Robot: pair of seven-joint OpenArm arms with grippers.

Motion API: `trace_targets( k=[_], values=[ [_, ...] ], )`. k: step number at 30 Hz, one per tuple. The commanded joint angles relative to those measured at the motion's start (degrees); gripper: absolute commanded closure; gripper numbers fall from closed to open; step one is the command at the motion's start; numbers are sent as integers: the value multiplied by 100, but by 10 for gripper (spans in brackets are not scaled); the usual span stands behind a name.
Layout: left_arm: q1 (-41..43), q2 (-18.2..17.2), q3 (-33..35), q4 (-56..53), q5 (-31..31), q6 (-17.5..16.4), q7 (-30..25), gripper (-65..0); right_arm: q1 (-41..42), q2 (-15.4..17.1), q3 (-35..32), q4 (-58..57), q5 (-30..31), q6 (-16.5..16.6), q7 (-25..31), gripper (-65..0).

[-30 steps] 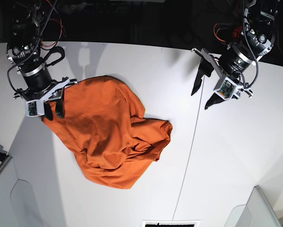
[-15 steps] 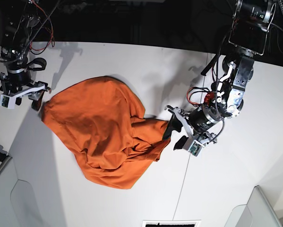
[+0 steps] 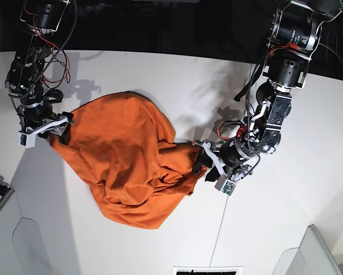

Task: Layout the t-shirt on the table in an organized manner, then fold the t-shirt properly

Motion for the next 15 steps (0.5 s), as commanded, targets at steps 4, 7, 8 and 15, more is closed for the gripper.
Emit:
trace_targets(
  k=[4, 7, 8, 15],
  values=[
    [-284, 33, -26, -61, -70, -22, -136, -67, 105, 61, -118, 90, 76, 107, 131, -345],
    [-409, -146, -28, -57, -76, -20, -39, 0, 136, 61, -149, 90, -20, 109, 133, -71],
    [-476, -256, -31, -57, -76, -20, 42, 0, 155, 76, -140, 92, -55, 107, 138, 0],
    [-573, -1279, -243, 195, -719, -31, 479, 0, 254, 433, 264, 177, -37, 393, 133, 0]
  ],
)
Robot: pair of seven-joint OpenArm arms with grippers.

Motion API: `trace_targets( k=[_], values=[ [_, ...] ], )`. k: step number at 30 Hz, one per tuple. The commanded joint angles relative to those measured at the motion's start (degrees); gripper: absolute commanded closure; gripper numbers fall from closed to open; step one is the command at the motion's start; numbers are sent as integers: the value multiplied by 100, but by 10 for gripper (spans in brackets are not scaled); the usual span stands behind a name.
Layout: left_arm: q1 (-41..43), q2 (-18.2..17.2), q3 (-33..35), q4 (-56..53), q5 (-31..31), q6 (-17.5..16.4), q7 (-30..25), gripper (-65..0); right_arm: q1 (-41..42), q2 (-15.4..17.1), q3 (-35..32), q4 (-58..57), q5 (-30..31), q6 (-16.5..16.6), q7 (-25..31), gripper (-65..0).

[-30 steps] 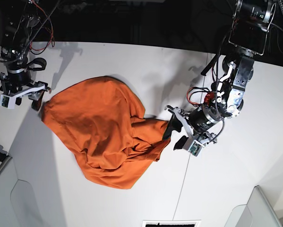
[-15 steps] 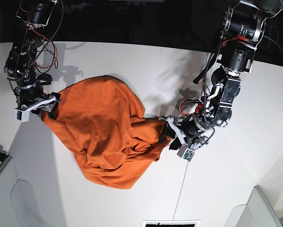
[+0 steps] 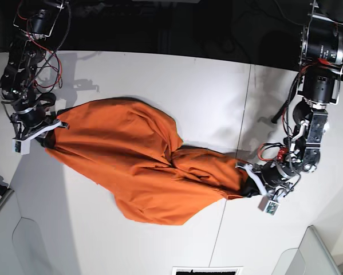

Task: Layout the t-shirt on the table in an organized manner, then fold the t-shirt properly

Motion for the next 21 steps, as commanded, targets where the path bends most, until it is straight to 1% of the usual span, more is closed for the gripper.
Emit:
trace_targets(
  k=[1, 3, 4, 6, 8, 9, 11, 13, 15, 17, 18, 20, 21],
  values=[
    [-129, -181, -74, 151, -131, -20, -35, 0, 94, 155, 151, 179, 155, 83, 157, 0],
    [-66, -450, -146, 258, -321, -177, 22, 0, 90, 229, 380, 323, 417, 321, 149, 0],
    [-37, -570, -186, 323, -433, -308, 35, 0, 90, 260, 483, 396, 562, 498, 142, 0],
    [39, -796, -319, 538, -671, -691, 83, 0, 92, 321, 669, 570, 933, 828, 76, 0],
    [109, -988, -544, 885, -942, -1080, 256, 0, 92, 332, 848, 813, 1274, 861, -90, 0],
    [118, -1071, -675, 1080, -1123, -1185, 450, 0, 94, 332, 935, 944, 1381, 859, -197, 0],
    [120, -1202, -975, 1478, -1582, -1193, 968, 0, 92, 334, 1095, 1207, 1482, 859, -273, 0],
    [109, -1287, -1259, 1821, -1993, -1193, 1349, 0, 103, 369, 1207, 1394, 1515, 857, -267, 0],
    [103, -1419, -1412, 2070, -2315, -1193, 1515, 0, 164, 468, 1222, 1484, 1589, 857, -269, 0],
    [90, -1552, -1421, 2214, -2350, -1193, 1508, 0, 299, 553, 1220, 1491, 1606, 857, -271, 0],
    [74, -1591, -1421, 2245, -2328, -1189, 1510, -28, 380, 588, 1220, 1491, 1602, 855, -273, 0],
    [37, -1646, -1421, 2273, -2330, -1172, 1510, -107, 566, 649, 1220, 1488, 1604, 852, -306, 0],
    [7, -1644, -1421, 2273, -2326, -1172, 1510, -142, 645, 684, 1220, 1484, 1609, 826, -361, -20]
  ],
)
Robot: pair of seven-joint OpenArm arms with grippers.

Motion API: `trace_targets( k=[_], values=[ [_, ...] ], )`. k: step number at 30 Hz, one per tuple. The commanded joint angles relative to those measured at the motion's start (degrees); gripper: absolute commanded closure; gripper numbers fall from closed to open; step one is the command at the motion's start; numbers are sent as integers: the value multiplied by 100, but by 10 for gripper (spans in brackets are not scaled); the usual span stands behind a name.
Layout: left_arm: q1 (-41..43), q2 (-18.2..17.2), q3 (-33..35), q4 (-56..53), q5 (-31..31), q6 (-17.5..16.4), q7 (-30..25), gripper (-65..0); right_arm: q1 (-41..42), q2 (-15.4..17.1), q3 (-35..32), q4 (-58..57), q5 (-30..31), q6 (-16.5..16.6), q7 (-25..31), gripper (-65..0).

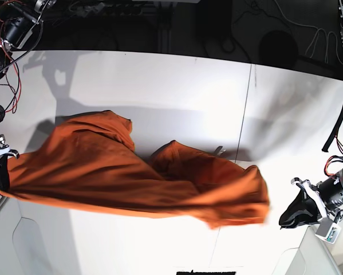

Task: Layout the t-shirt on the table in an organized manner, then fold the t-shirt properly

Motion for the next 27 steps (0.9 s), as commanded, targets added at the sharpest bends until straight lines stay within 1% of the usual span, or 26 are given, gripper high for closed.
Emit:
trace_targets(
  k=[1, 3, 5, 6, 7, 9, 10, 11, 12, 13, 15, 16, 17, 19, 21, 23, 25, 27],
  values=[
    [-192, -125, -81, 85, -101, 15, -153, -174, 166, 168, 46, 105, 92, -50, 70, -73],
    [-190, -96, -79, 66, 177, 66, -313, -256, 260, 212, 46, 90, 85, -120, -70, -196],
    [-192, -17, -79, -92, 577, 297, -470, -326, 284, 208, 13, 17, 68, -225, -125, -304],
    [-190, 26, -79, -225, 658, 446, -494, -340, 273, 203, -28, -35, 13, -280, -151, -339],
    [-190, 79, -79, -389, 669, 509, -474, -342, 271, 188, -74, -92, -48, -293, -238, -355],
    [-186, 205, -79, -713, 579, 505, -262, -342, 271, 127, -120, -186, -2, -293, -710, -354],
    [-164, 269, -79, -813, 483, 426, -103, -341, 269, 74, -118, -201, 96, -291, -992, -354],
    [-125, 321, -79, -857, 367, 199, 20, -341, 267, 22, -98, -201, 177, -262, -1233, -354],
    [-68, 378, -79, -846, 205, -107, 103, -341, 260, -35, -76, -199, 273, -195, -1419, -354],
    [-2, 422, -79, -802, -74, -277, 203, -340, 234, -74, -52, -199, 417, -96, -1513, -354],
    [173, 509, -79, -553, -828, -277, 433, -340, 98, -111, -17, -164, 754, -48, -1561, -354],
    [295, 555, -79, -350, -1115, -277, 581, -340, -2, -131, 9, -125, 896, -33, -1558, -354],
    [433, 603, -79, -122, -1235, -277, 717, -340, -101, -170, 13, -94, 949, 11, -1576, -354],
    [741, 721, -79, 345, -1241, -277, 896, -340, -280, -326, 7, -81, 990, 81, -1628, -354],
    [1040, 855, -61, 754, -1255, -277, 879, -340, -413, -584, -20, -81, 1008, 144, -1705, -354],
    [1268, 1071, -2, 1163, -1266, -277, 879, -340, -527, -820, -59, -81, 979, 153, -1683, -354],
    [1397, 1316, 216, 1519, -1226, -277, 866, -340, -575, -1001, -63, -83, 815, 125, -1639, -354],
    [1410, 1572, 656, 1657, -901, -277, 682, -340, -575, -1106, -63, -85, 459, 28, -1445, -354]
  ],
)
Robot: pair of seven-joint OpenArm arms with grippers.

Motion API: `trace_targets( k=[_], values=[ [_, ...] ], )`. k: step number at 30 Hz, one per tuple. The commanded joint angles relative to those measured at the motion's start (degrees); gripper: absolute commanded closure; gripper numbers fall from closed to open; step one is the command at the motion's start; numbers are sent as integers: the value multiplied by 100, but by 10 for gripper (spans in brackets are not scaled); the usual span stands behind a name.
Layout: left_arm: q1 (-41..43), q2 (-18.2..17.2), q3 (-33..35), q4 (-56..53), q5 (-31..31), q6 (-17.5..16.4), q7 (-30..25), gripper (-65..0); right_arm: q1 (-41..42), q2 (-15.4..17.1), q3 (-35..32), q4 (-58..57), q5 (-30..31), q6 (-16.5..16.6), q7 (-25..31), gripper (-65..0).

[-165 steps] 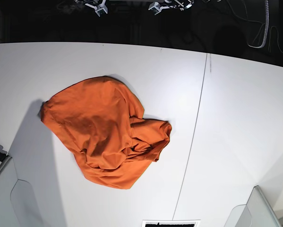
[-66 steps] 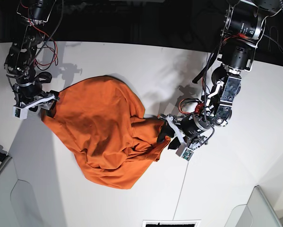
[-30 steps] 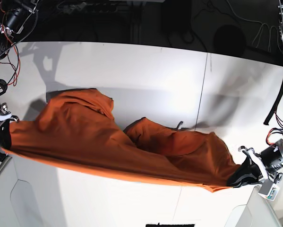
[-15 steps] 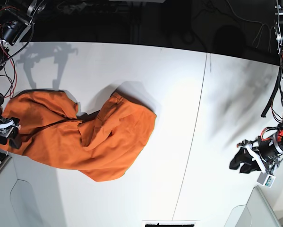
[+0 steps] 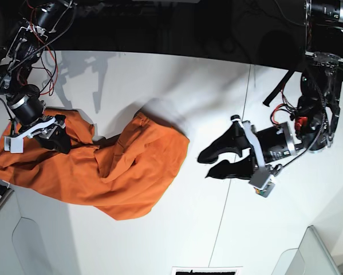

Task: Layout the t-shirt on the table in an organized manner, then fold the t-shirt properly

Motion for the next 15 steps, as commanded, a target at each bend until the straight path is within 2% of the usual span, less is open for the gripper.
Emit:
trace_targets(
  k=[1, 5, 6, 8, 10, 15],
  values=[
    [-107, 116, 254, 76, 210, -38, -245, -340, 90, 98, 42, 96, -57, -52, 289, -354],
    [-107, 573, 1272, -122, 1934, -20, -997, -340, 72, 111, 42, 94, -590, -216, 396, -353],
    [-120, 684, 1427, -199, 2256, 160, -1152, -340, 57, 107, 35, 94, -590, -214, 378, -352],
    [-201, 872, 1655, -385, 2599, 341, -1333, -341, 46, 107, 22, 90, -649, -214, 376, -309],
    [-361, 1064, 1825, -592, 2771, 341, -1360, -341, 46, 109, 22, 90, -791, -216, 380, -266],
    [-737, 1480, 2159, -1268, 3370, 385, -1519, -342, -48, 109, 22, 57, -1102, -221, 402, -264]
  ],
)
